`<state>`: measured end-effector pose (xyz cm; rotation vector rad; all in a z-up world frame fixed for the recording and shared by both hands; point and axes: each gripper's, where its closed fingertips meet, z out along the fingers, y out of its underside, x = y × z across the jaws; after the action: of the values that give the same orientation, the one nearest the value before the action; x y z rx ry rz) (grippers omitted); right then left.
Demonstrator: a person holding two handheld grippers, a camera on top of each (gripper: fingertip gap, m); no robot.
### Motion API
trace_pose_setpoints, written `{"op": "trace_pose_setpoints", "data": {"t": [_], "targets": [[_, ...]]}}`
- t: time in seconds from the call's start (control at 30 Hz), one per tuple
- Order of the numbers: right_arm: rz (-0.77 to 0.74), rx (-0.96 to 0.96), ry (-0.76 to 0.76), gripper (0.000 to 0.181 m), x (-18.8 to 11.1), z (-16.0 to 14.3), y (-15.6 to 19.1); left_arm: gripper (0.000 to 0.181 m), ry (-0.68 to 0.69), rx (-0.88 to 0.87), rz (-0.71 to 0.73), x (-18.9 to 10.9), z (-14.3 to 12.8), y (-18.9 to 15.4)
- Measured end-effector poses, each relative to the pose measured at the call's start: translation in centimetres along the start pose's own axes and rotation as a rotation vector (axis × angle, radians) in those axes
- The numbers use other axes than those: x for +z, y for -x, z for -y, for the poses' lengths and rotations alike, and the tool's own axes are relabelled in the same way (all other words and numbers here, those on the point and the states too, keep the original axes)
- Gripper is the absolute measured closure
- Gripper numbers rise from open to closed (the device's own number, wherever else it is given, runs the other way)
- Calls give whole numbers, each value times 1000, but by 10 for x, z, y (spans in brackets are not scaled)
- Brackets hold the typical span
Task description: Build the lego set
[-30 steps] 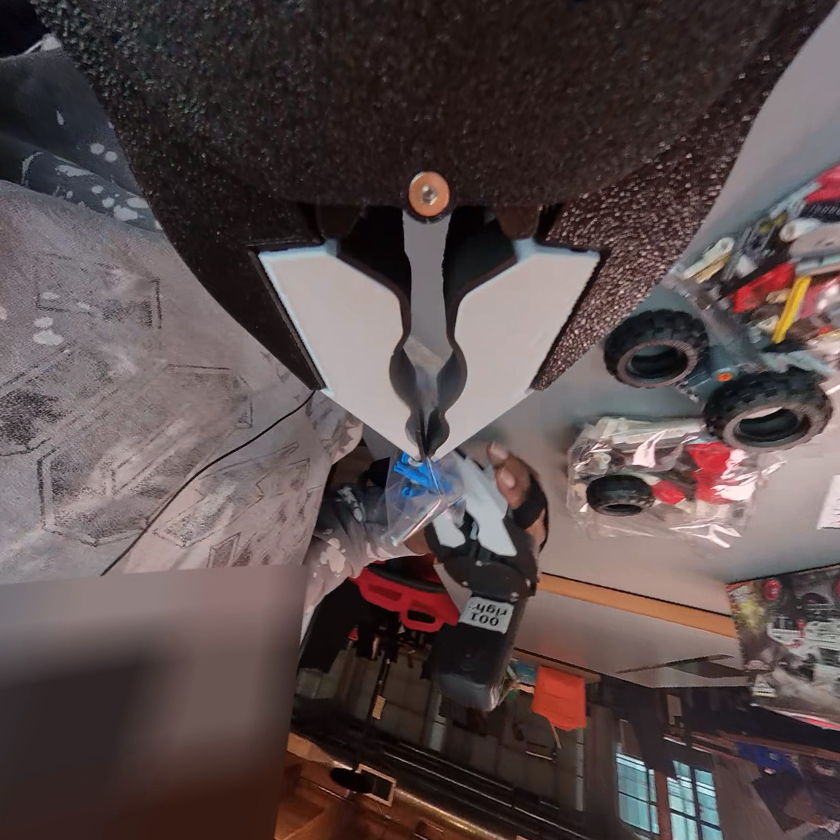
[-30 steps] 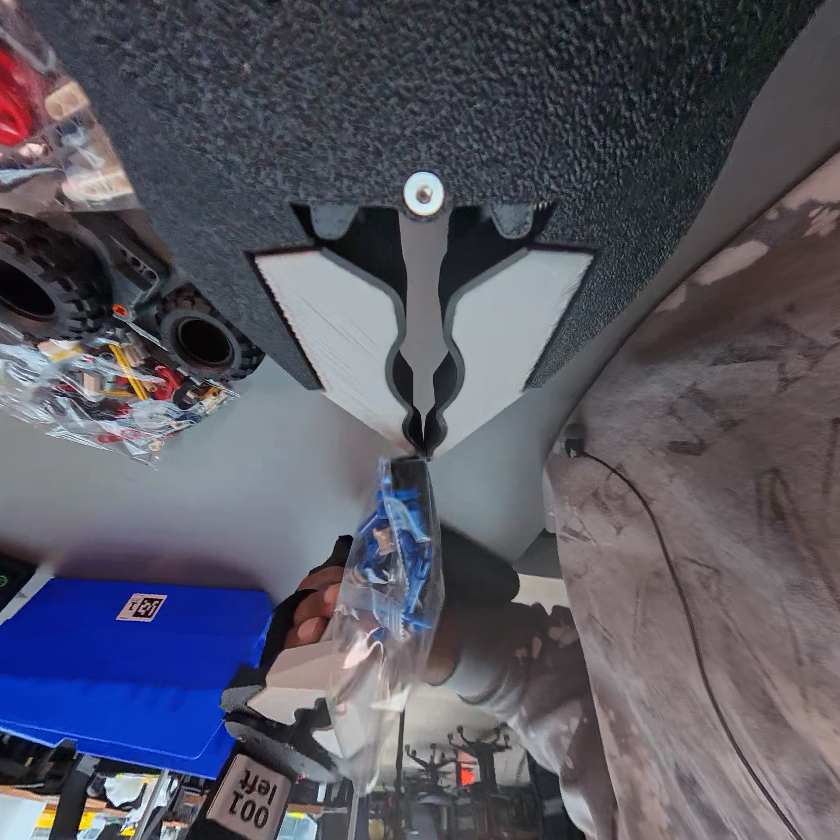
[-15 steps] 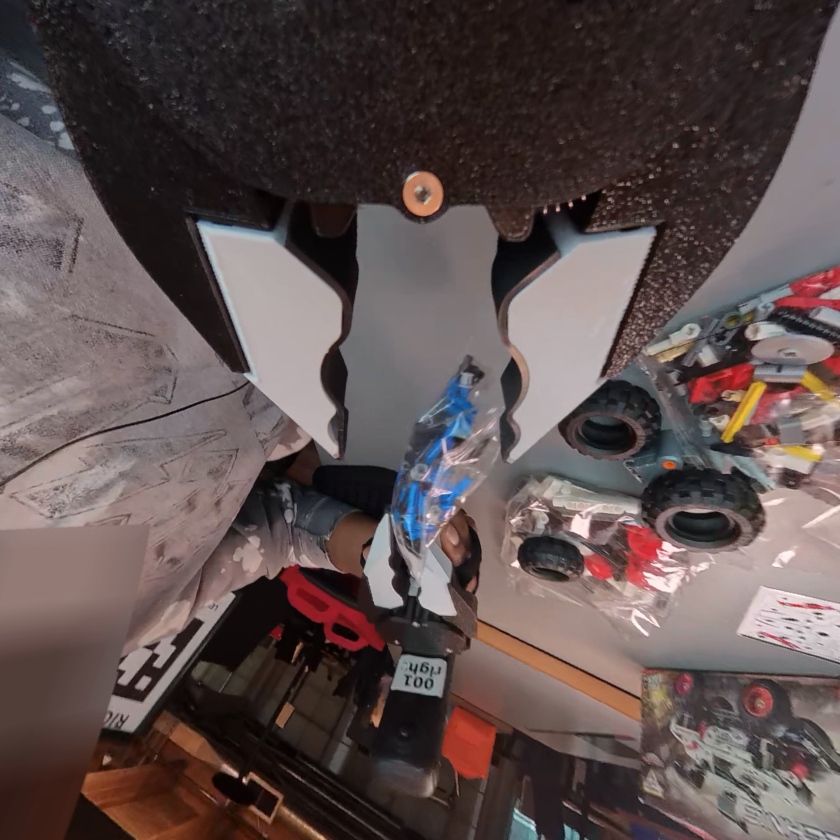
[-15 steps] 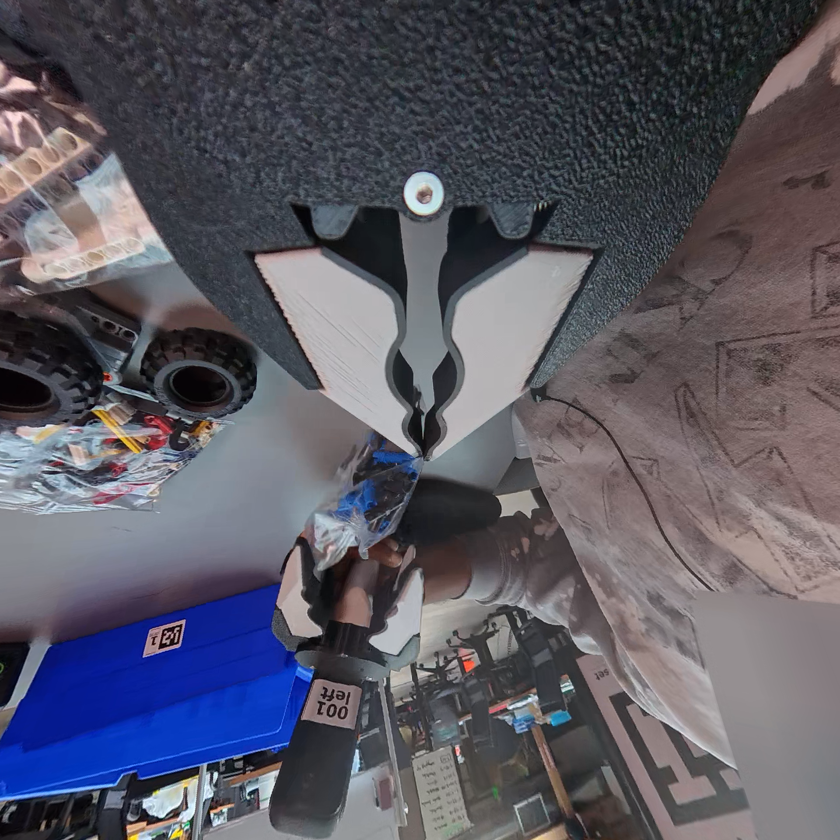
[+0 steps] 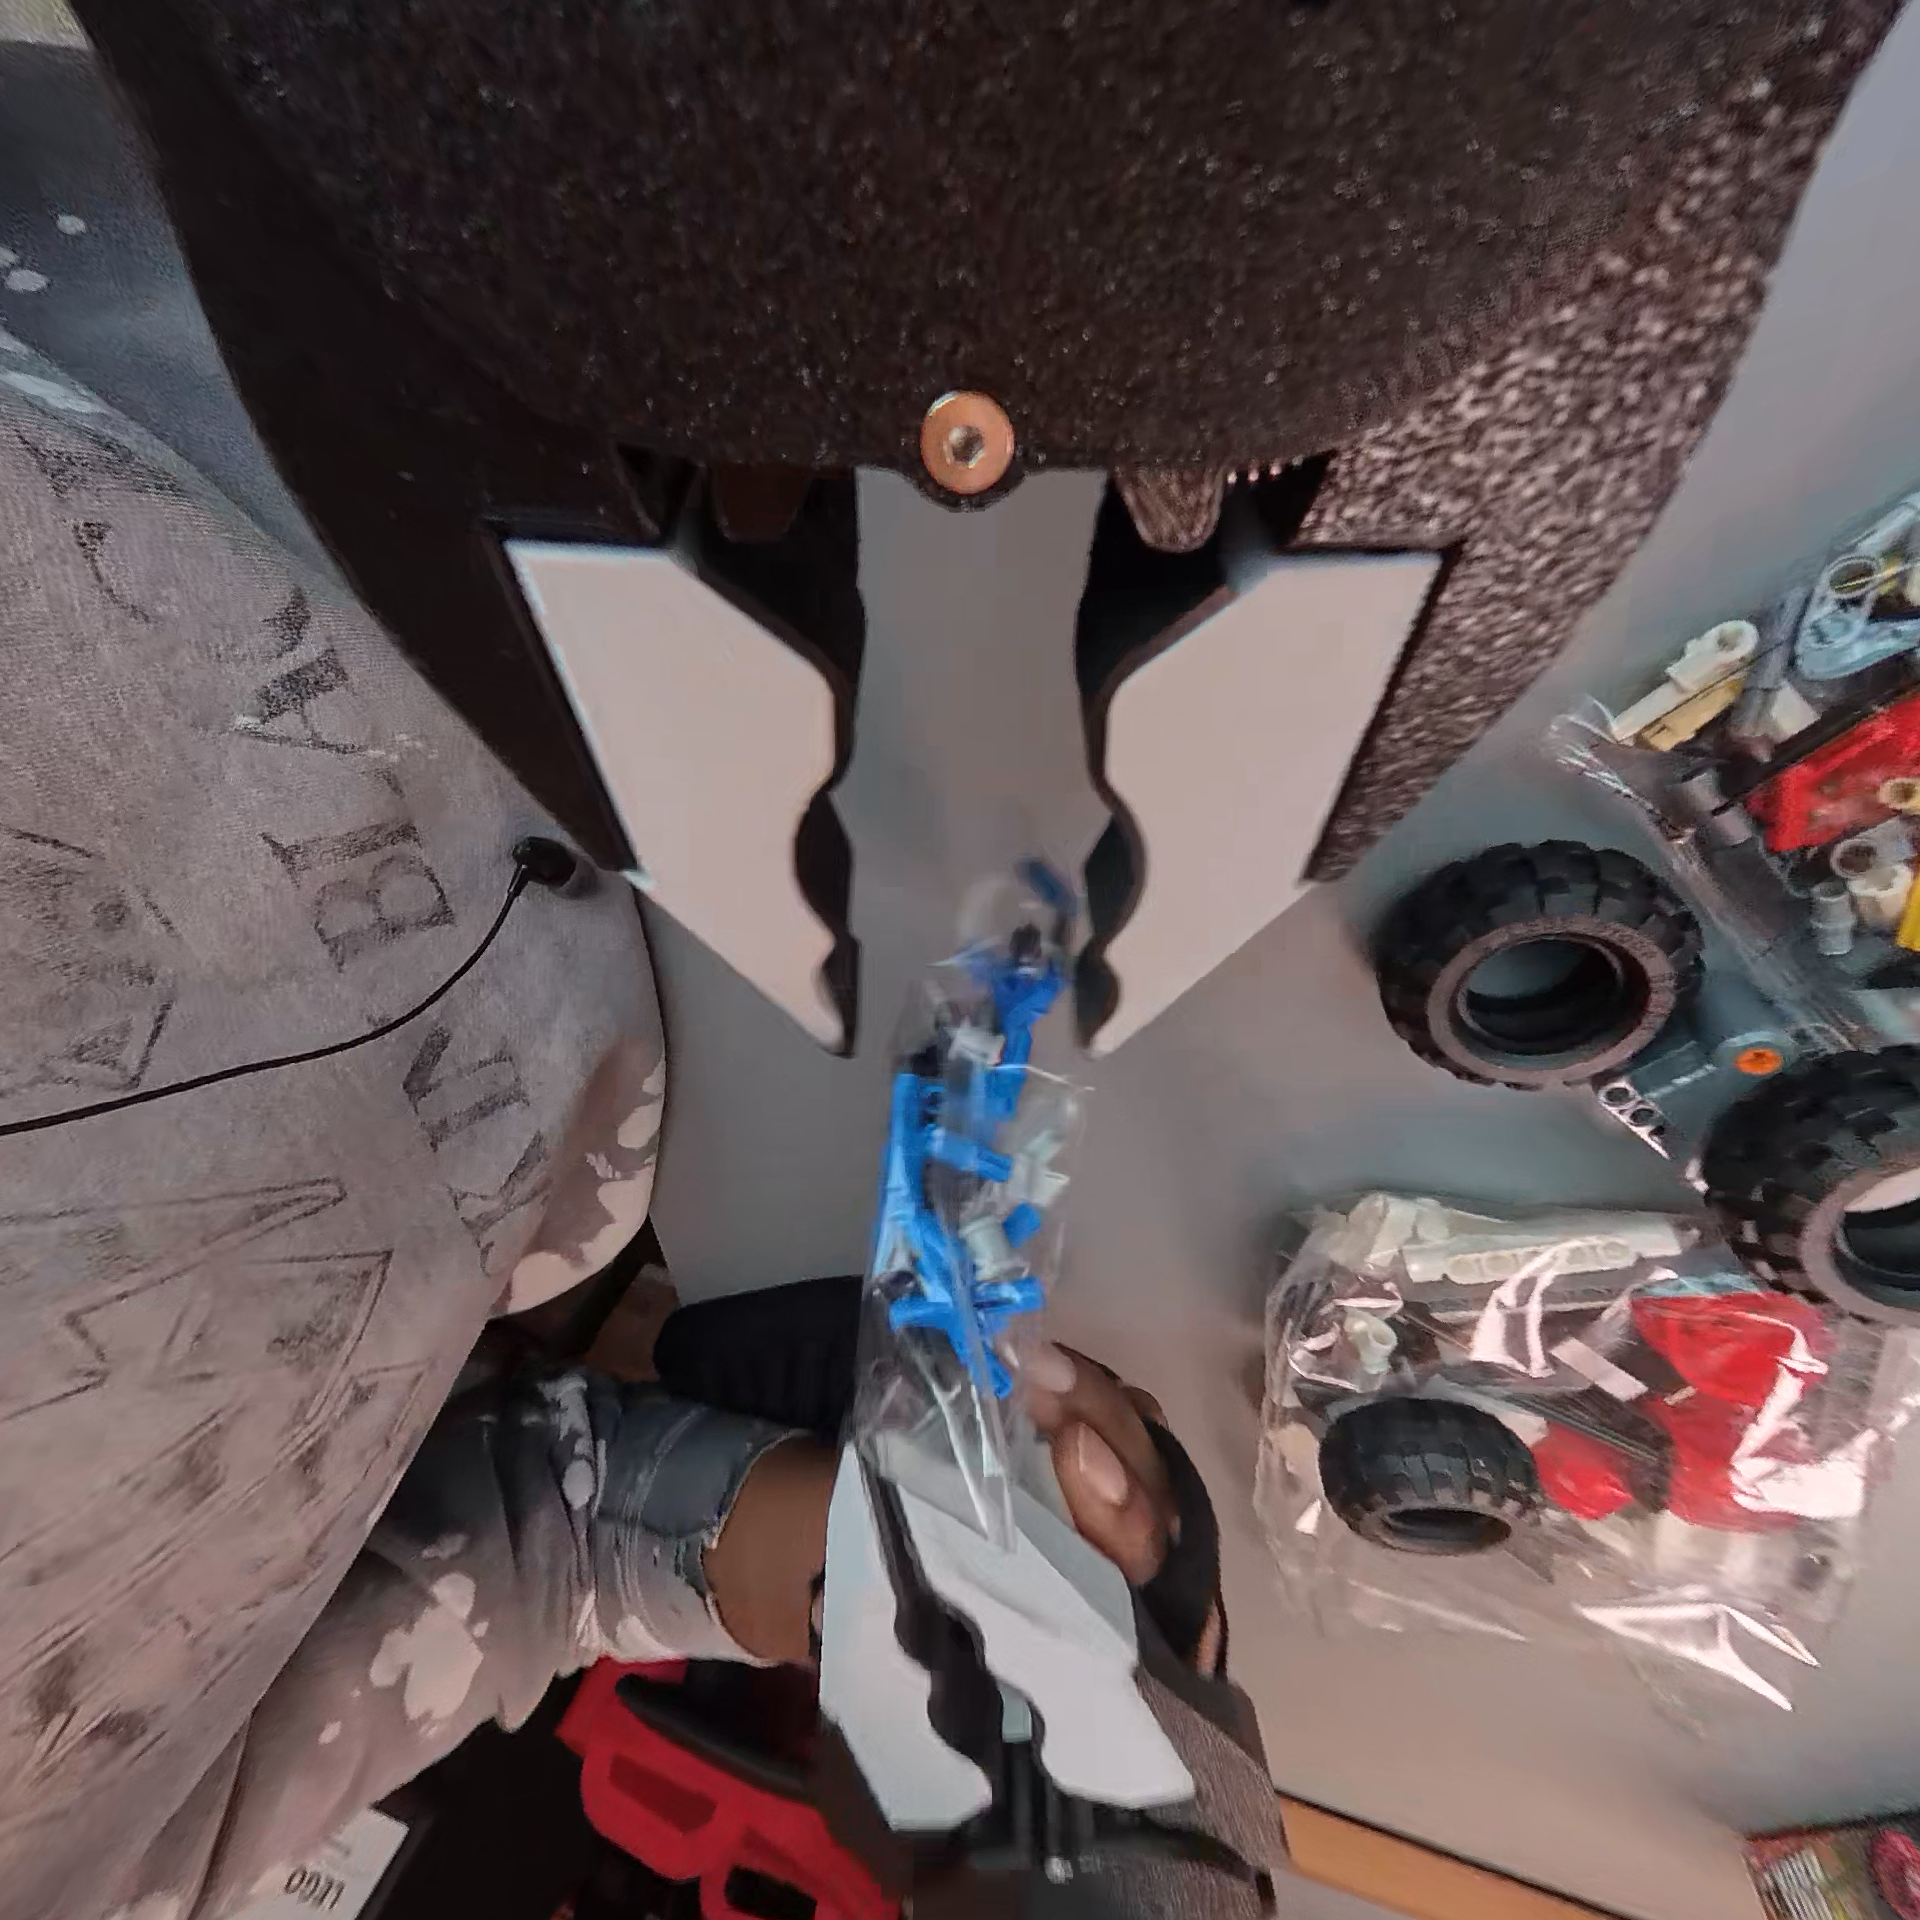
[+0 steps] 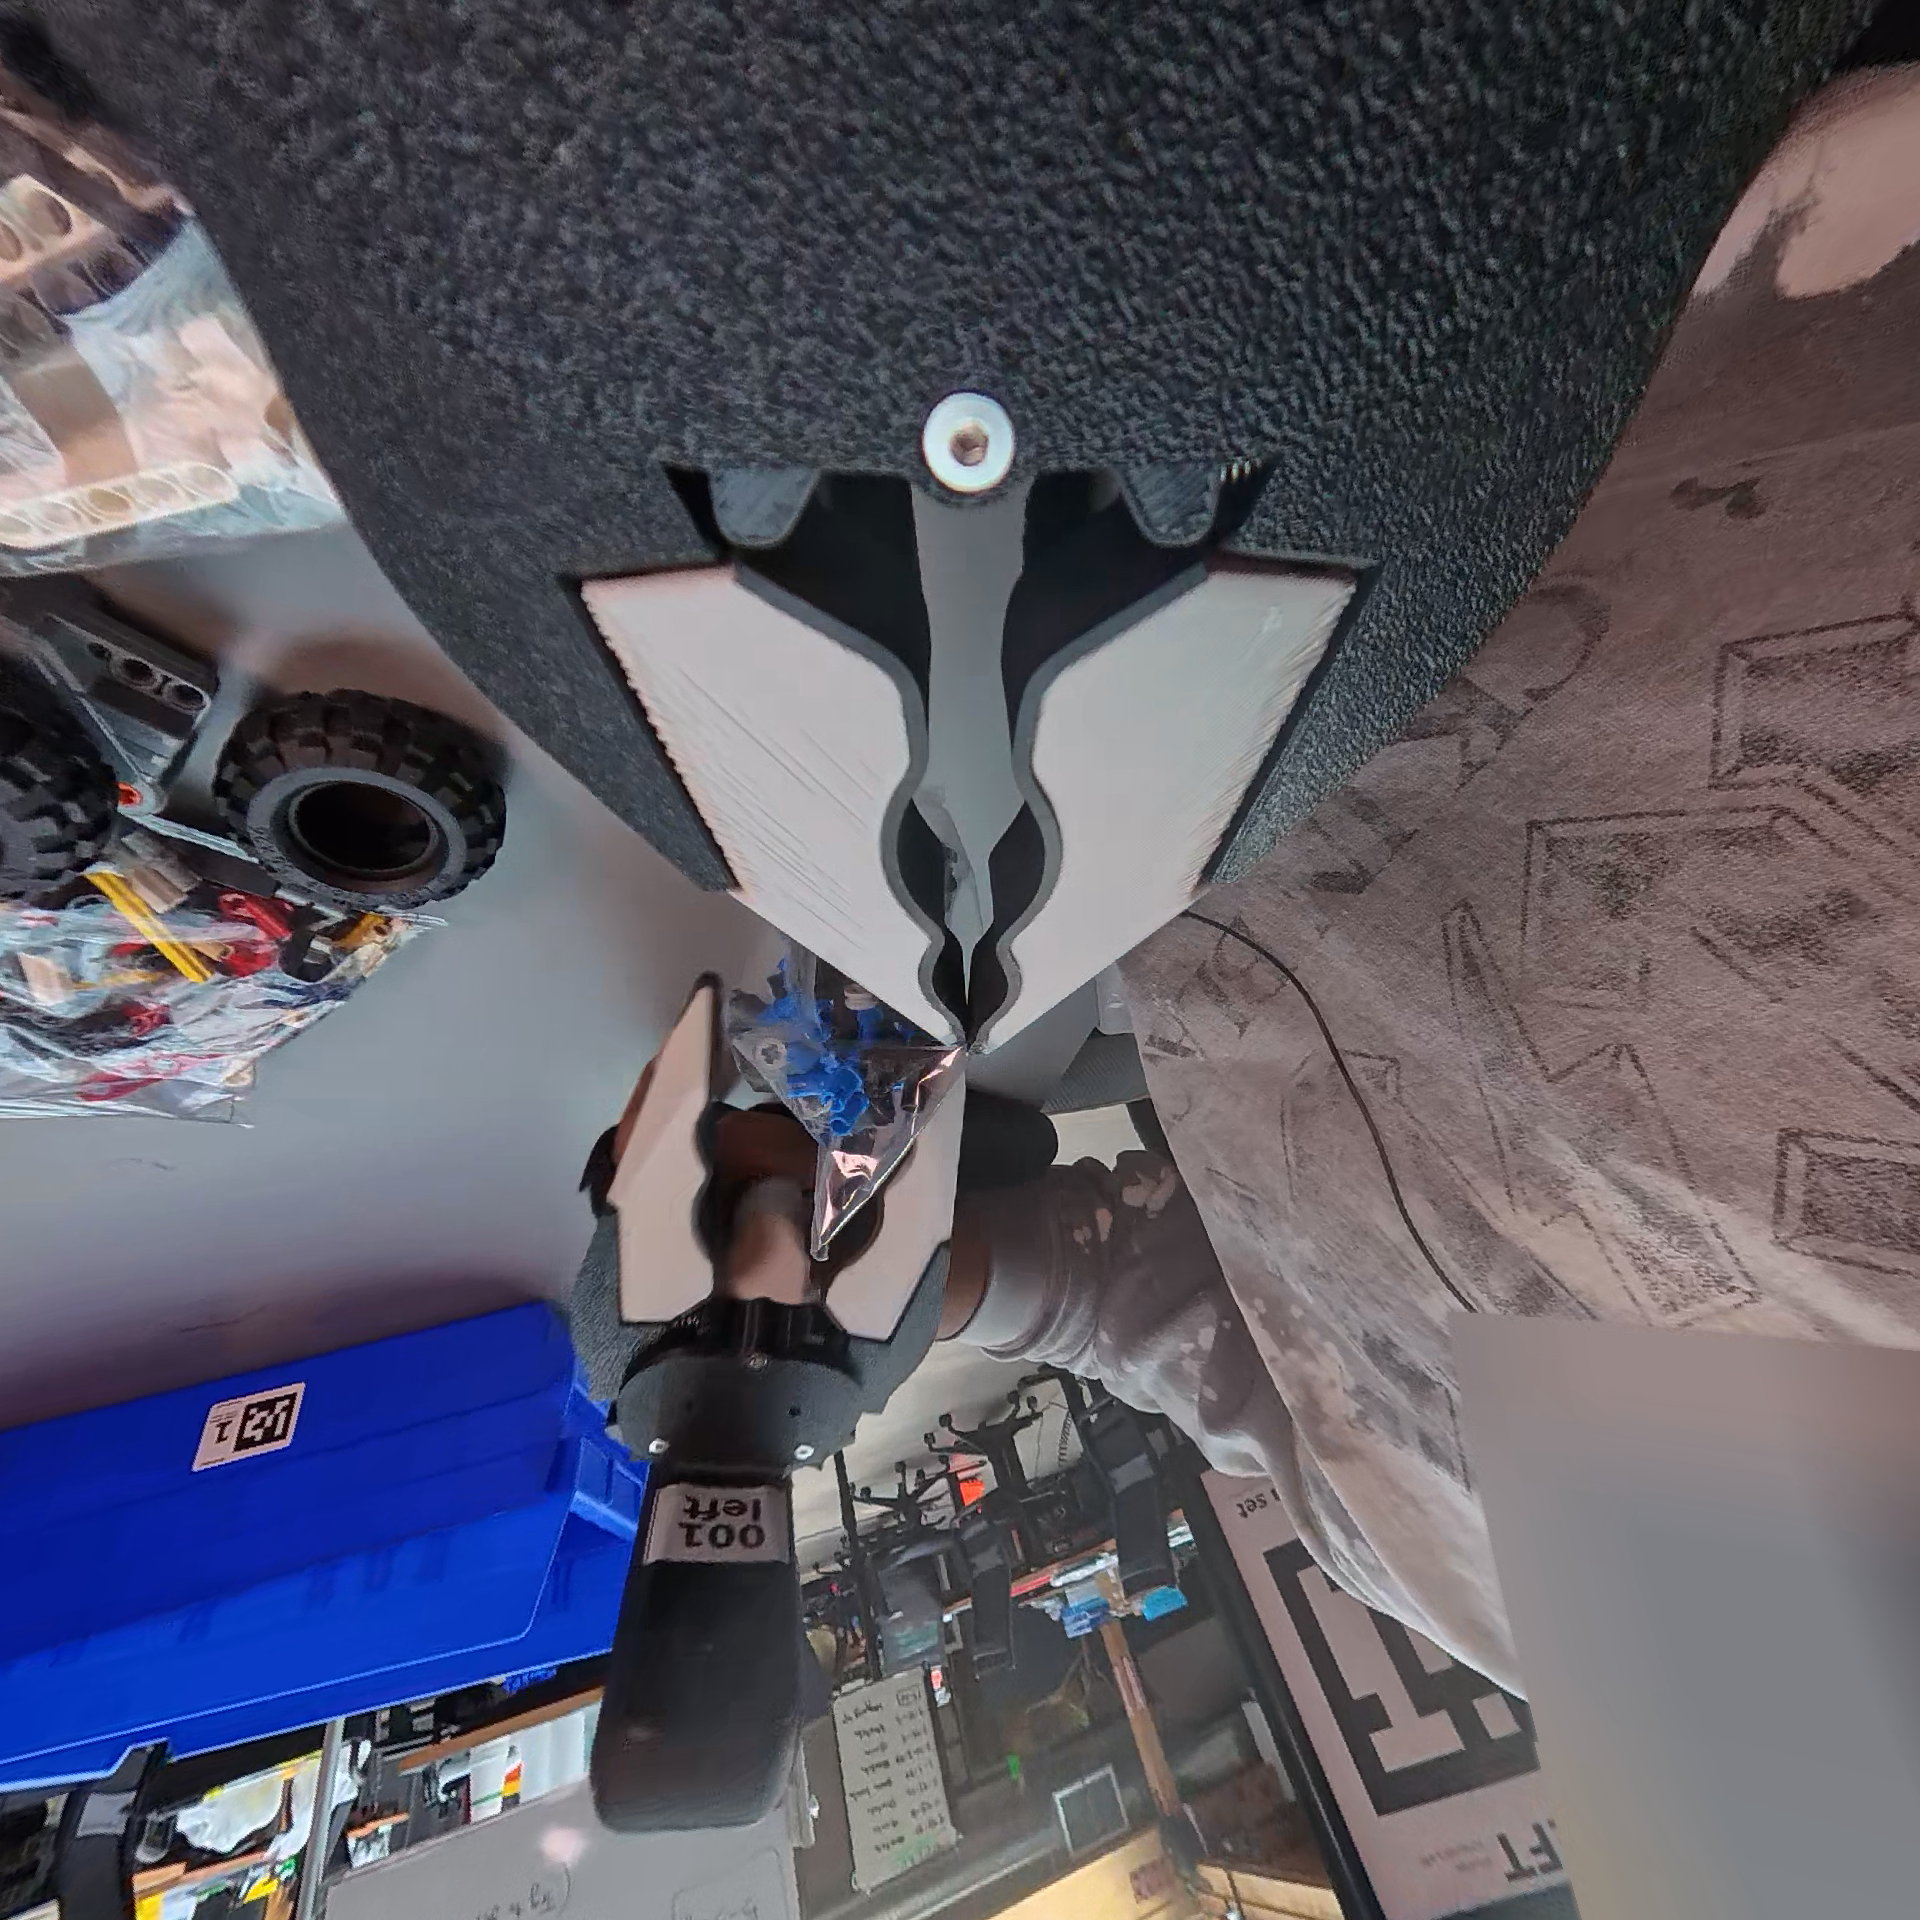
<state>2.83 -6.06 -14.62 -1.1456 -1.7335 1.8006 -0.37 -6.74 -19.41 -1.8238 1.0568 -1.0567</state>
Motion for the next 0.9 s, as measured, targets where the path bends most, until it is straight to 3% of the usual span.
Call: {"op": "trace_pose_setpoints", "data": {"t": [0.03,0.1,0.3,0.43,0.47,0.6,0.7,0.83,0.9], "targets": [[-4,7,-25,181,-2,4,-2,160,32,1,-11,5,-5,-2],[-70,23,-60,181,-10,11,-15,174,19,-49,-47,5,-2,-5],[-345,187,-232,181,-41,28,-73,176,-230,-301,-88,-24,29,15],[-381,255,-439,181,-77,52,-82,176,-401,-388,-105,-45,44,25],[-369,254,-453,180,-78,54,-80,177,-434,-396,-97,-50,48,28],[-319,298,-396,141,-55,44,-77,176,-541,-440,-86,-60,61,37],[-283,333,-355,133,-33,35,-75,177,-573,-460,-86,-61,64,38],[-219,366,-332,146,-9,29,-67,176,-595,-453,-86,-58,69,34],[-206,332,-307,180,-2,27,-62,177,-582,-434,-54,-58,69,36]]}}
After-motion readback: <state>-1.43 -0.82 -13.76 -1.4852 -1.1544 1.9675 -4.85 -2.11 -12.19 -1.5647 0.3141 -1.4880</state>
